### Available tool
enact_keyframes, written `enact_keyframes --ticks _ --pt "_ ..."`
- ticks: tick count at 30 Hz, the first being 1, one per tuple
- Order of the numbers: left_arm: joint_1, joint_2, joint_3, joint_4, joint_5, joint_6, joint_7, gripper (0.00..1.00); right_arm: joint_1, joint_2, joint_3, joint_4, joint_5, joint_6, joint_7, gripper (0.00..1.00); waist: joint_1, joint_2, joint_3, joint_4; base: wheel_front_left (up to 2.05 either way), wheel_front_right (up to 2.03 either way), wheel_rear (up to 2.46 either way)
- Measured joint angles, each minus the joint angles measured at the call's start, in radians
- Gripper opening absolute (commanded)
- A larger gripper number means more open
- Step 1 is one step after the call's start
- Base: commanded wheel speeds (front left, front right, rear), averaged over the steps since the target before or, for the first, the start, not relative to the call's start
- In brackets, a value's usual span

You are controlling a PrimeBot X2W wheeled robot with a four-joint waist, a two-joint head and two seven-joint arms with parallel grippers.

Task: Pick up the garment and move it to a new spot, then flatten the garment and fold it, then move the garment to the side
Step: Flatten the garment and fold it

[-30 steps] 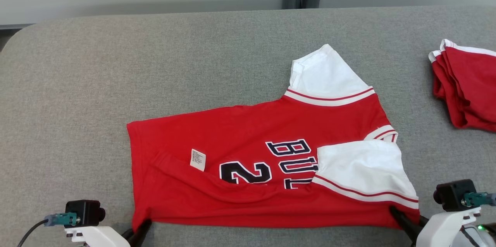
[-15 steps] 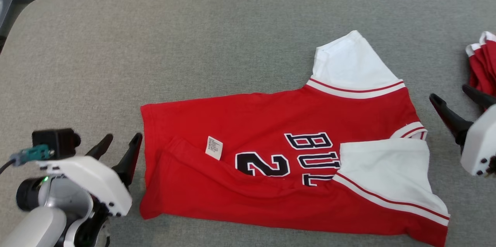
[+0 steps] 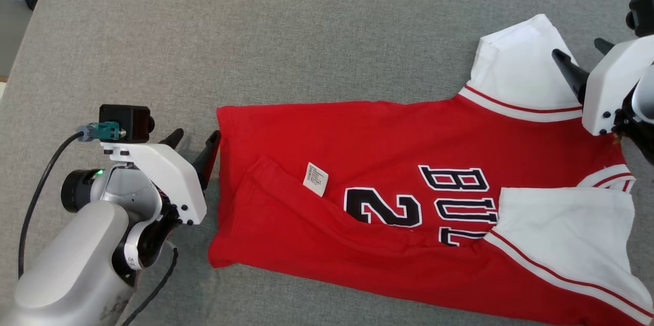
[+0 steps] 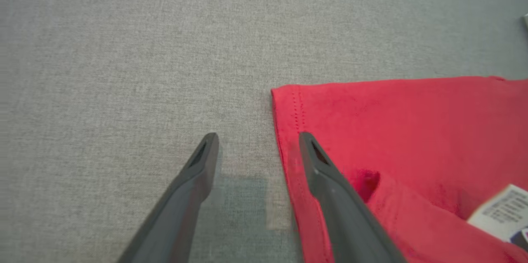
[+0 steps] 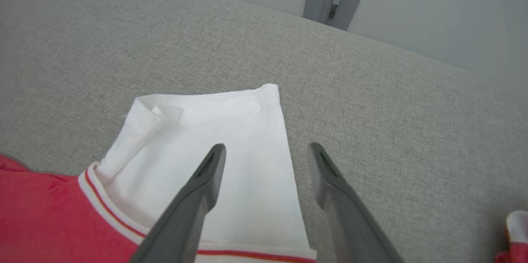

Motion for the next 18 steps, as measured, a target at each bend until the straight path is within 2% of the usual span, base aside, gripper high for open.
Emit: enact_keyframes --ticks 6,18 --pt "-0.052 -0.014 -0.009 0.054 0.000 -0.025 0.014 1.00 -0.074 -0.007 0.040 0.112 -0.009 0.000 -0.030 1.00 0.0000 0.0000 0.037 0.018 0.00 0.00 0.00" --pt "-0.099 -0.041 -0.009 0.108 -0.012 -0.056 0.008 1.00 -0.144 0.007 0.107 0.215 0.021 0.000 -0.094 1.00 0.0000 0.0000 0.066 0.016 0.00 0.00 0.00"
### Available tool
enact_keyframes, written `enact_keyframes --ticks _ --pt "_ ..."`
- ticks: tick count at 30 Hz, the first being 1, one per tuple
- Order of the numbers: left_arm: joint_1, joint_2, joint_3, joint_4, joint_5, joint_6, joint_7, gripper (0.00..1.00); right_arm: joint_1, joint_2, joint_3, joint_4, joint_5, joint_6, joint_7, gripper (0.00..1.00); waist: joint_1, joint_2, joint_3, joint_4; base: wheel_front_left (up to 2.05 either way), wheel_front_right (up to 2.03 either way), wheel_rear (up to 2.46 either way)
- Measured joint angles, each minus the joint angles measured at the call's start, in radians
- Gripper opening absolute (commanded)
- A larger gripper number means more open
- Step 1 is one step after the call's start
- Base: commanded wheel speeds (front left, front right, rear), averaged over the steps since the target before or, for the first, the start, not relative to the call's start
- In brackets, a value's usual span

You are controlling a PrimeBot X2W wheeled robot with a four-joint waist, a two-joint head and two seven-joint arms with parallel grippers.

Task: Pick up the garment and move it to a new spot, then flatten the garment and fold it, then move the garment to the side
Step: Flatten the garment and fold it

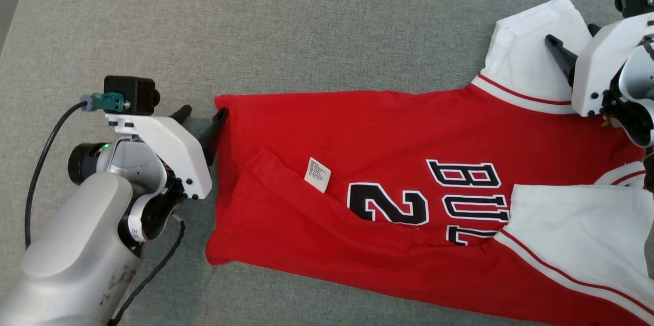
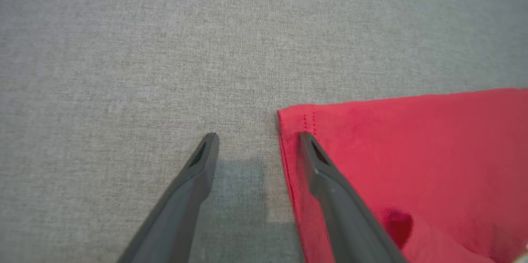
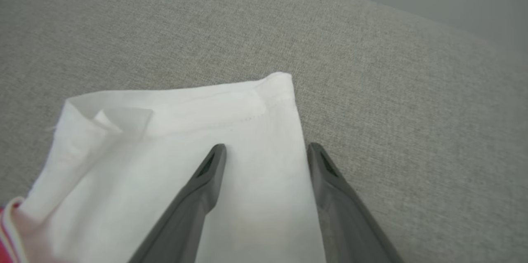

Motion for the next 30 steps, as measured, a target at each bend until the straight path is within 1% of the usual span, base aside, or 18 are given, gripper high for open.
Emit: enact_keyframes --ticks 8,14,15,16,17,18,19,22,30 --pt "-0.042 -0.021 0.001 0.040 -0.006 -0.005 0.000 1.00 -0.035 0.002 0.043 0.040 0.028 0.000 -0.028 1.00 0.0000 0.0000 0.013 -0.007 0.00 0.00 0.00" --pt "-0.057 -0.027 -0.012 0.058 -0.009 -0.034 0.009 1.00 -0.051 0.002 0.074 0.059 0.050 0.000 -0.044 1.00 0.0000 0.0000 0.015 -0.011 0.00 0.00 0.00" --pt "-0.060 -0.027 -0.014 0.059 -0.009 -0.037 0.013 0.88 -0.054 0.002 0.080 0.061 0.061 0.000 -0.045 1.00 0.0000 0.0000 0.015 -0.011 0.00 0.00 0.00" --pt "-0.062 -0.027 -0.016 0.060 -0.010 -0.040 0.014 0.58 -0.055 0.002 0.086 0.063 0.068 0.000 -0.048 1.00 0.0000 0.0000 0.014 -0.011 0.00 0.00 0.00" --pt "-0.063 -0.027 -0.021 0.061 -0.010 -0.051 0.017 0.33 -0.055 0.002 0.093 0.065 0.073 0.000 -0.050 0.91 0.0000 0.0000 0.012 -0.011 0.00 0.00 0.00" --pt "-0.063 -0.028 -0.026 0.061 -0.011 -0.061 0.017 0.00 -0.055 0.002 0.102 0.064 0.082 0.000 -0.054 0.02 0.0000 0.0000 0.011 -0.012 0.00 0.00 0.00" --pt "-0.063 -0.030 -0.028 0.060 -0.011 -0.068 0.015 0.00 -0.055 0.004 0.109 0.066 0.090 0.000 -0.059 0.00 0.0000 0.0000 0.009 -0.012 0.00 0.00 0.00" --pt "-0.061 -0.037 -0.032 0.066 -0.018 -0.084 0.001 0.00 -0.054 0.006 0.126 0.068 0.125 0.000 -0.083 0.00 0.0000 0.0000 -0.003 -0.014 0.00 0.00 0.00" --pt "-0.060 -0.048 0.007 0.078 -0.031 -0.088 -0.083 0.00 -0.051 0.000 0.100 0.082 0.163 0.000 -0.216 0.00 0.0000 0.0000 -0.051 -0.032 0.00 0.00 0.00"
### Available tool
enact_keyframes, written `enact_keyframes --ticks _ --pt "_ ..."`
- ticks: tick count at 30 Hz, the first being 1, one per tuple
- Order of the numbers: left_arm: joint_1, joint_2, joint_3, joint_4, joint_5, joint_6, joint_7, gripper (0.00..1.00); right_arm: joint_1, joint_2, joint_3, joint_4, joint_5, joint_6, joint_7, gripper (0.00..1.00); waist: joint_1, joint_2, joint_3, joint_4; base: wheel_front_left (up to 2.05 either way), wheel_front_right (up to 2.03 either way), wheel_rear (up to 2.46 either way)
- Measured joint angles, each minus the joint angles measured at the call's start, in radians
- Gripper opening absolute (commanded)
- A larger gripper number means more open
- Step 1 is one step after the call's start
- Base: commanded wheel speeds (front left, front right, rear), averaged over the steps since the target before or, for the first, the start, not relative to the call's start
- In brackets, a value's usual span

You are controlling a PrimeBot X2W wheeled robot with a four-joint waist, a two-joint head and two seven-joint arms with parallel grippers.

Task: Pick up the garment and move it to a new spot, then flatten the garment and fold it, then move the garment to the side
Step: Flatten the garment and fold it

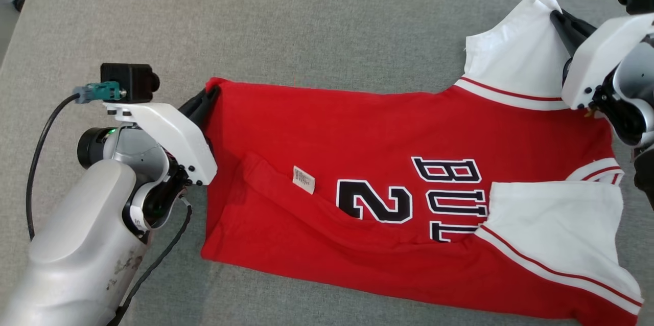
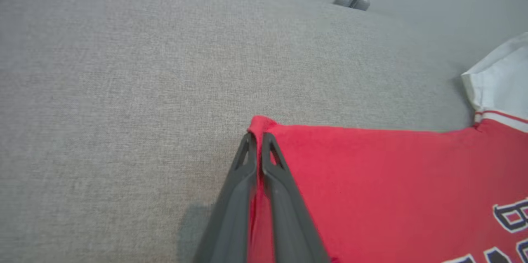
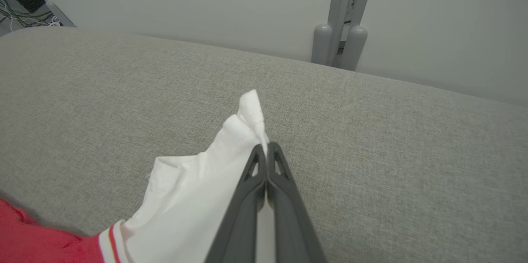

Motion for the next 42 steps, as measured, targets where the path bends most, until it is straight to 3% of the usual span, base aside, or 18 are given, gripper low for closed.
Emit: enact_keyframes --ticks 7,14,21,25,32,35,42 --pt "0.075 0.024 0.030 -0.034 -0.024 -0.009 -0.060 0.00 0.143 -0.035 0.006 -0.127 0.070 0.000 -0.081 0.00 0.0000 0.0000 -0.075 -0.039 0.00 0.00 0.00" --pt "0.199 0.040 0.067 -0.088 -0.068 -0.011 -0.123 0.00 0.361 -0.045 -0.064 -0.297 0.110 0.000 -0.135 0.00 0.0000 0.0000 -0.143 -0.082 0.00 0.00 0.00" --pt "0.349 0.050 0.137 -0.115 -0.149 0.003 -0.187 0.00 0.646 0.043 -0.183 -0.463 0.109 0.000 -0.139 0.00 0.0000 0.0000 -0.206 -0.116 0.00 0.00 0.00" --pt "0.423 0.020 0.158 -0.101 -0.214 -0.029 -0.210 0.00 0.773 0.117 -0.201 -0.501 0.077 0.000 -0.114 0.00 0.0000 0.0000 -0.229 -0.135 0.00 0.00 0.00" --pt "0.469 0.011 0.156 -0.041 -0.216 -0.052 -0.248 0.00 0.843 0.178 -0.233 -0.510 0.020 0.000 -0.076 0.00 0.0000 0.0000 -0.254 -0.148 0.00 0.00 0.00" --pt "0.473 0.002 0.163 -0.038 -0.216 -0.079 -0.281 0.00 0.852 0.181 -0.255 -0.525 0.003 0.000 -0.069 0.00 0.0000 0.0000 -0.261 -0.148 0.00 0.00 0.00" --pt "0.487 0.013 0.163 -0.049 -0.204 -0.086 -0.310 0.00 0.889 0.189 -0.316 -0.590 -0.013 0.000 -0.055 0.00 0.0000 0.0000 -0.274 -0.145 0.00 0.00 0.00"
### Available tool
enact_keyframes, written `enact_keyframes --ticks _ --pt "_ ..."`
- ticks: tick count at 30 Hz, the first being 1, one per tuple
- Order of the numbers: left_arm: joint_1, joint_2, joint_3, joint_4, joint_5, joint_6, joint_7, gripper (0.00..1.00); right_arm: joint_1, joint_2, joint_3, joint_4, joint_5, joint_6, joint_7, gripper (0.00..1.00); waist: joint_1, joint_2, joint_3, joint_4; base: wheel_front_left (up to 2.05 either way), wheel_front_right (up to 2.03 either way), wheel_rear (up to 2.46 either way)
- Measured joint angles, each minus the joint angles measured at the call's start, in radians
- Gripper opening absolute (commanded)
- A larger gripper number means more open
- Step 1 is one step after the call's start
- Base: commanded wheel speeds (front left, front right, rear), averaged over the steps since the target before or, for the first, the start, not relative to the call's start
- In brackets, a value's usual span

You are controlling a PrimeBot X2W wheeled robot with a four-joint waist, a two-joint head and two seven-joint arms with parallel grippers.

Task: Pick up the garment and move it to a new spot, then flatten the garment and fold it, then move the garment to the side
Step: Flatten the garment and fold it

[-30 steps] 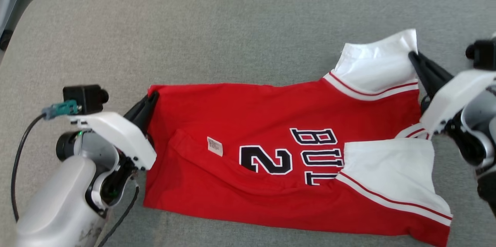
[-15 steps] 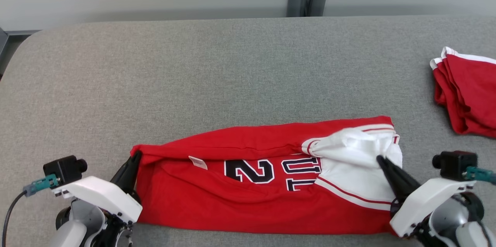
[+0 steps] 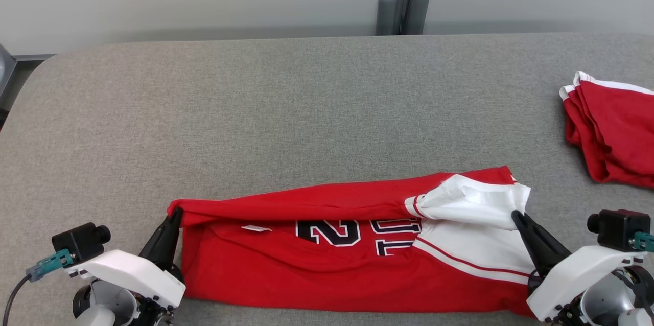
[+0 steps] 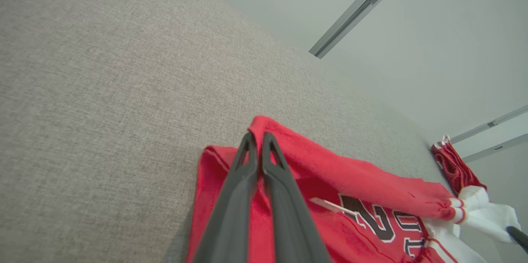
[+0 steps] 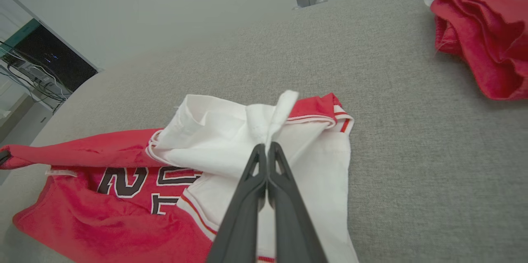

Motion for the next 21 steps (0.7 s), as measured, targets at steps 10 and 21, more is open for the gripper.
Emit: enact_keyframes --ticks 10,21 --pt "0.082 0.020 -0.024 -0.054 0.009 0.025 0.015 0.00 0.072 0.027 -0.026 -0.019 -0.013 0.000 0.026 0.00 0.0000 0.0000 -0.014 -0.007 0.00 0.00 0.00" --pt "0.146 0.061 -0.072 -0.057 0.087 0.153 0.041 1.00 0.080 -0.033 -0.023 -0.014 -0.065 0.000 0.105 1.00 0.0000 0.0000 -0.028 -0.007 0.00 0.00 0.00"
